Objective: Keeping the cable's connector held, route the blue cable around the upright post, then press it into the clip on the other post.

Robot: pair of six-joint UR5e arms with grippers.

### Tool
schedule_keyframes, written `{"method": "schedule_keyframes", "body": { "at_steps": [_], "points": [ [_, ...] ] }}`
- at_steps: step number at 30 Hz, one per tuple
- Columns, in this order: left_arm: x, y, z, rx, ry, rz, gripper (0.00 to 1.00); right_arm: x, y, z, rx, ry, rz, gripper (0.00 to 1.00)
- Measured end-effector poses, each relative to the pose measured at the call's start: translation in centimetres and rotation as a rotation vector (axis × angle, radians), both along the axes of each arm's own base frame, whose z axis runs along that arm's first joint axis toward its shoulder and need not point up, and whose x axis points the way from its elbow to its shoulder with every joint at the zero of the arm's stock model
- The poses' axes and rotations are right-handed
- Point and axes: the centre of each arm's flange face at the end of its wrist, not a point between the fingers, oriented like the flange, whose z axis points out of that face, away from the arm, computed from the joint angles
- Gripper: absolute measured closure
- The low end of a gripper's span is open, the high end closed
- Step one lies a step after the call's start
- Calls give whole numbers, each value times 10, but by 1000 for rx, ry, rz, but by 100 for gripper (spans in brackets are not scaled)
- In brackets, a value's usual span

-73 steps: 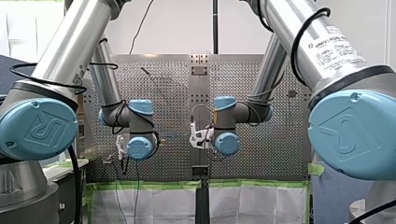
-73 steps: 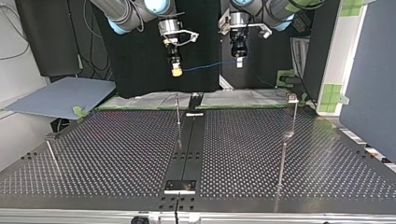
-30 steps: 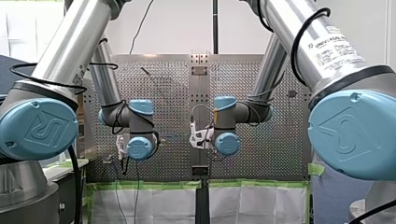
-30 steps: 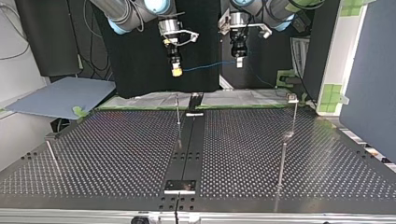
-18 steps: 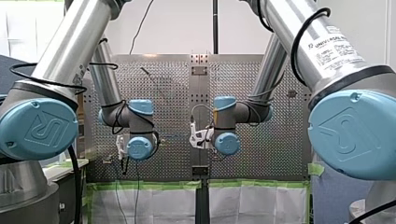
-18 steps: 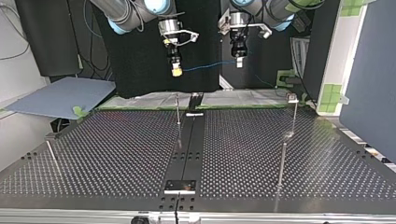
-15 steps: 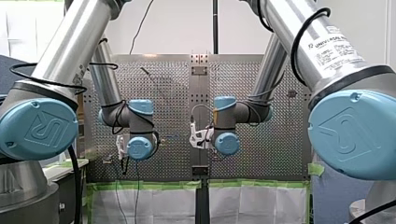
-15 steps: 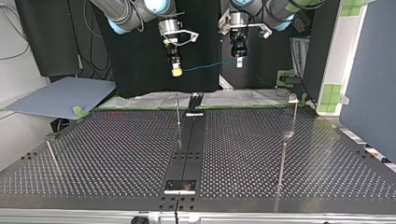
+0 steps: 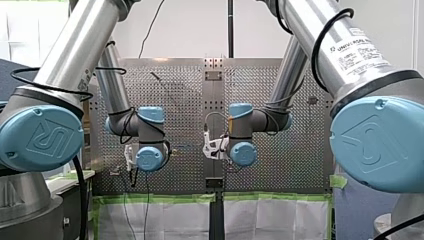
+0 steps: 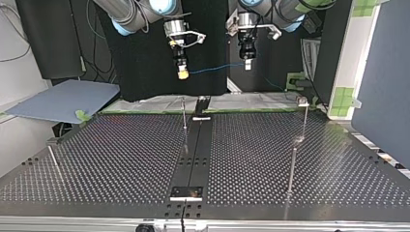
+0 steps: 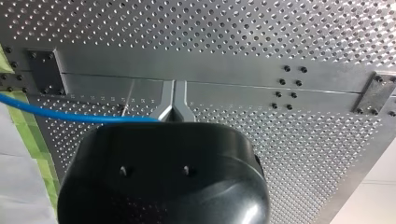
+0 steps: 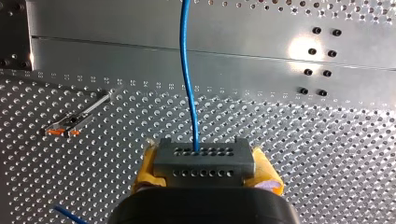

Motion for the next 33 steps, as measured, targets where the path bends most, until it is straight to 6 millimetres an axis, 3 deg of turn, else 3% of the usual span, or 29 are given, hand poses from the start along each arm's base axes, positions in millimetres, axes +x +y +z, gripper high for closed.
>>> {"method": "schedule_keyframes", "body": {
  "at_steps": [29, 33],
  "points": [
    [0, 1, -1, 0, 5, 2, 100, 0, -1, 0, 0, 1, -1, 100],
    [2, 8, -11, 14, 41, 2, 100, -6, -11, -12, 14, 45, -22, 100]
  ]
}}
